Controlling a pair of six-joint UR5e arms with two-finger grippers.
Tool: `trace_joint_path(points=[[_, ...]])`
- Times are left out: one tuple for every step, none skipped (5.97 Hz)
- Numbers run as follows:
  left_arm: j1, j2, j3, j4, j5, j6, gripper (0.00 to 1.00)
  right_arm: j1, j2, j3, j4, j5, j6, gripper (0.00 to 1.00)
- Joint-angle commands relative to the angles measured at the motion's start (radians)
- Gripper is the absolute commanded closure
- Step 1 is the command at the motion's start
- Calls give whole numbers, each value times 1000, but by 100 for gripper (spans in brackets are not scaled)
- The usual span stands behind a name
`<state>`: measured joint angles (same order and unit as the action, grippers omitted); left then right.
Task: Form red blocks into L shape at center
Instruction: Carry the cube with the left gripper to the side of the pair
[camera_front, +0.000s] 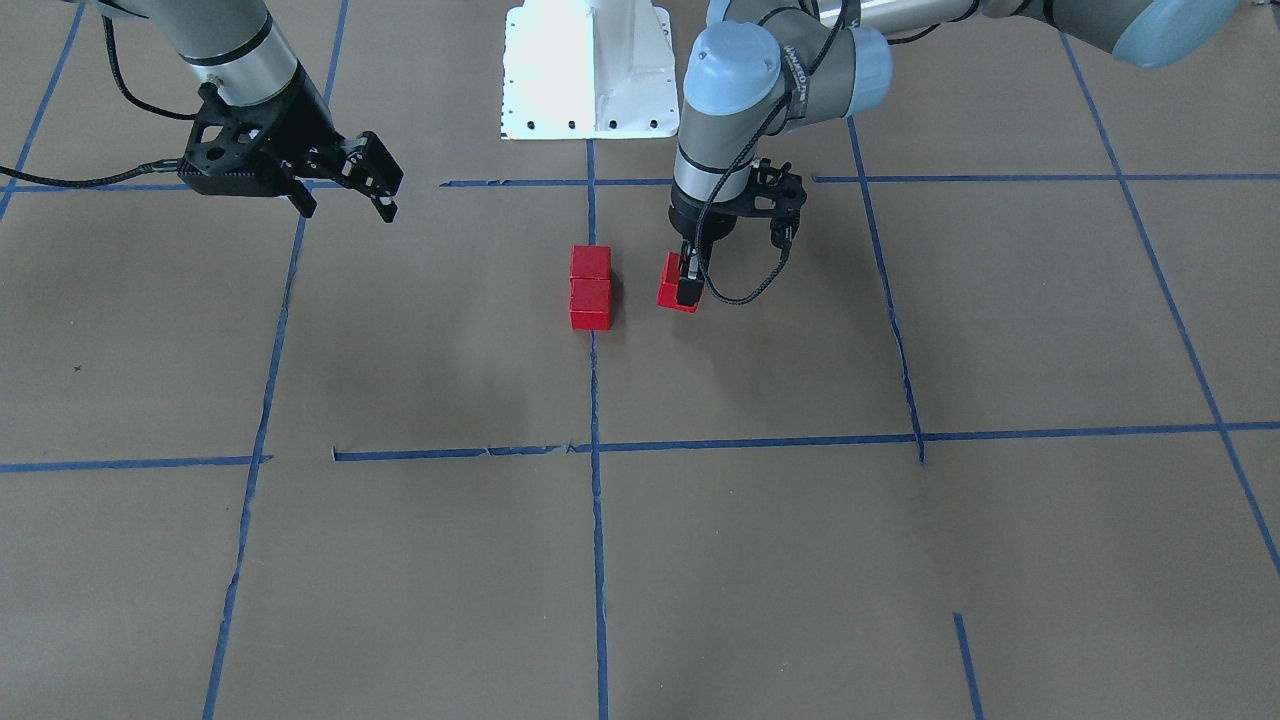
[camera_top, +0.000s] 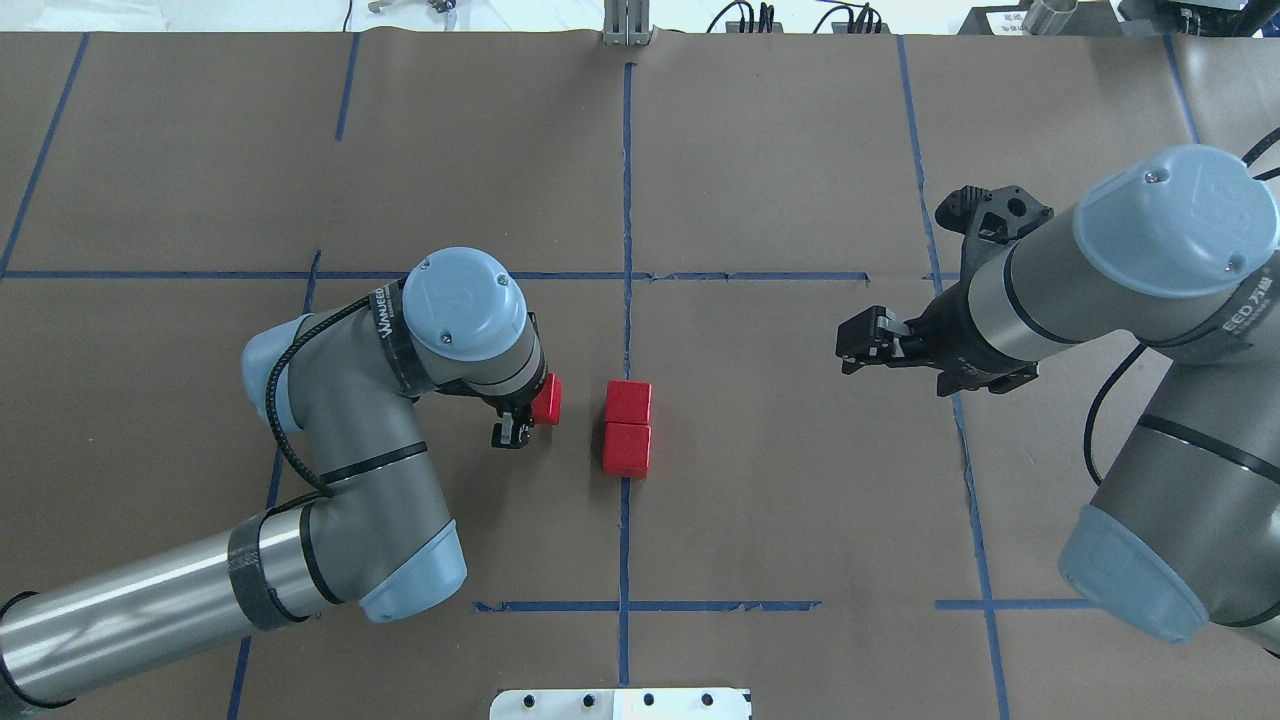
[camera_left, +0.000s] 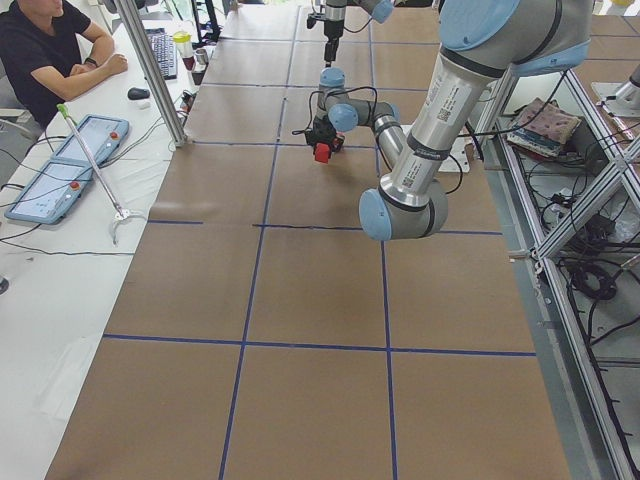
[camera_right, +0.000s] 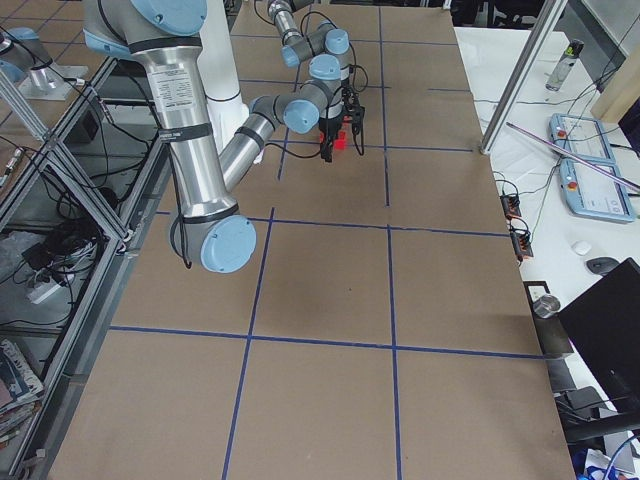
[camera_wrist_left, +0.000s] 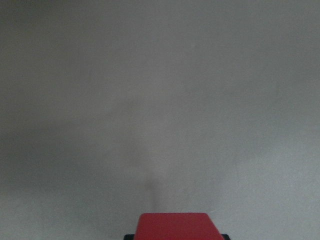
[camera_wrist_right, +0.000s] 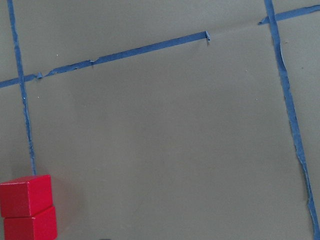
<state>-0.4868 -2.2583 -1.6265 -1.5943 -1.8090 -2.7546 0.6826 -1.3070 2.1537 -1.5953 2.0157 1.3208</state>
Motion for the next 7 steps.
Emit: trace_joint_path(points=[[2, -56, 53, 0, -1, -97, 98, 0, 2, 0, 0, 0, 0, 0], [8, -75, 81, 0, 0, -115, 97, 1, 0, 9, 0, 1, 0, 0], [8, -83, 98, 0, -1, -163, 97, 2, 0, 8, 0, 1, 0, 0], [11, -86, 108, 0, -3, -166, 97, 2, 0, 8, 0, 1, 0, 0], [16, -90, 109, -1, -3, -184, 96, 2, 0, 6, 0, 1, 0, 0], [17, -108, 109, 0, -3, -192, 96, 2, 0, 6, 0, 1, 0, 0], [17, -106, 114, -3, -3, -186, 96, 2, -1, 6, 0, 0, 0, 0]])
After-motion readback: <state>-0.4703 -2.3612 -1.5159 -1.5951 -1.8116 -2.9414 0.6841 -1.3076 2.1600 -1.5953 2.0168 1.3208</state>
